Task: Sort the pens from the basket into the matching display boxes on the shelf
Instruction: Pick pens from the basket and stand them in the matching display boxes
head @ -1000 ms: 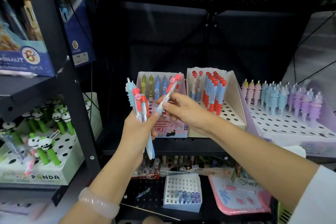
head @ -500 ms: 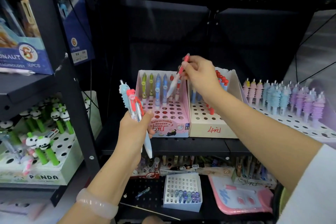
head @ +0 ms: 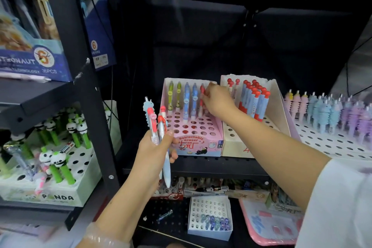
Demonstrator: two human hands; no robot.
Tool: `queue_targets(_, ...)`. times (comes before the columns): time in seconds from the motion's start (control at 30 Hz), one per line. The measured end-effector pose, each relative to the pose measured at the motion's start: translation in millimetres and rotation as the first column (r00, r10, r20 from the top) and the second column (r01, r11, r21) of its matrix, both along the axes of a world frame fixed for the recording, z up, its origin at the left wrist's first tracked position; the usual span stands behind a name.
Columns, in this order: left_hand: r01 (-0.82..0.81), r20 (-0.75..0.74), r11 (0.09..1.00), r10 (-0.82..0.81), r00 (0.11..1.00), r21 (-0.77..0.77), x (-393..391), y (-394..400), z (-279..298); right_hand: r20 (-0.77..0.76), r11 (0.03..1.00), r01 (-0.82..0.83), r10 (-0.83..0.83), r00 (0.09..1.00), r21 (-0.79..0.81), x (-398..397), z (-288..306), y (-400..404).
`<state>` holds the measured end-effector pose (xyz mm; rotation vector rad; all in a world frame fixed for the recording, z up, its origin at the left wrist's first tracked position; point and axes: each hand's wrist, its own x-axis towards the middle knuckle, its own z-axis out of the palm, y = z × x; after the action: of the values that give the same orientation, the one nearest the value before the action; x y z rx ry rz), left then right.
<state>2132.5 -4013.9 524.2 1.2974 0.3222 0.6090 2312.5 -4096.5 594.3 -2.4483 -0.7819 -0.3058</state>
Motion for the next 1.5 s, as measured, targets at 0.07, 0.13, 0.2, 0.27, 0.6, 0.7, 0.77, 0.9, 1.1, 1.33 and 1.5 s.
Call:
queue_targets(0.07, 0.005, 0.012, 1.000, -0.005, 1.000, 0.001, 0, 1, -1, 0.016, 0.999, 0.036, -0.036, 0.999, -0.026, -2, 4, -1)
queue_targets(0.13, 0.001, 0.019, 1.000, -0.001, 1.000, 0.009, 1, 3, -1, 0.067, 0.994, 0.061, -0.067, 0.995, 0.096, -8, 9, -4)
queue_targets(0.2, -0.005, 0.025, 1.000, 0.004, 1.000, 0.025, 3, 2, -1, 0.111, 0.956, -0.023, -0.010, 0.994, 0.291, -25, 12, -7)
queue_targets(0.27, -0.013, 0.023, 0.999, 0.012, 1.000, 0.035, 5, 0, -2, 0.039, 0.926, -0.185, 0.182, 0.983, 0.329, -46, 12, -7)
queue_targets(0.6, 0.016, 0.057, 1.000, -0.017, 0.998, 0.012, 6, -14, 3, -0.433, 0.755, -0.297, 0.600, 0.673, 0.585, -67, 1, -11)
queue_targets(0.7, 0.029, 0.041, 0.999, -0.028, 0.999, -0.023, 4, -13, 3, -0.406, 0.669, -0.260, 0.666, 0.626, 0.696, -60, 5, -17)
queue_targets(0.77, 0.040, 0.017, 0.999, -0.040, 0.999, -0.009, 4, -12, 3, -0.414, 0.636, -0.249, 0.702, 0.580, 0.730, -60, 6, -21)
queue_targets(0.9, 0.039, 0.012, 0.999, -0.039, 0.999, 0.003, 7, -15, 4, -0.434, 0.632, -0.193, 0.692, 0.576, 0.751, -60, 3, -26)
queue_targets(1.1, 0.039, 0.040, 0.999, -0.039, 0.998, 0.000, 7, -22, 7, -0.413, 0.740, -0.264, 0.592, 0.692, 0.618, -64, 6, -33)
queue_targets(1.33, 0.084, -0.005, 0.996, -0.083, 0.997, 0.021, 12, -35, 13, -0.154, 0.758, -0.148, 0.311, 0.938, 0.635, -50, 37, -69)
queue_targets(1.5, 0.114, -0.023, 0.993, -0.113, 0.993, 0.034, 24, -50, 16, 0.135, 0.865, -0.131, 0.074, 0.988, 0.484, -31, 50, -98)
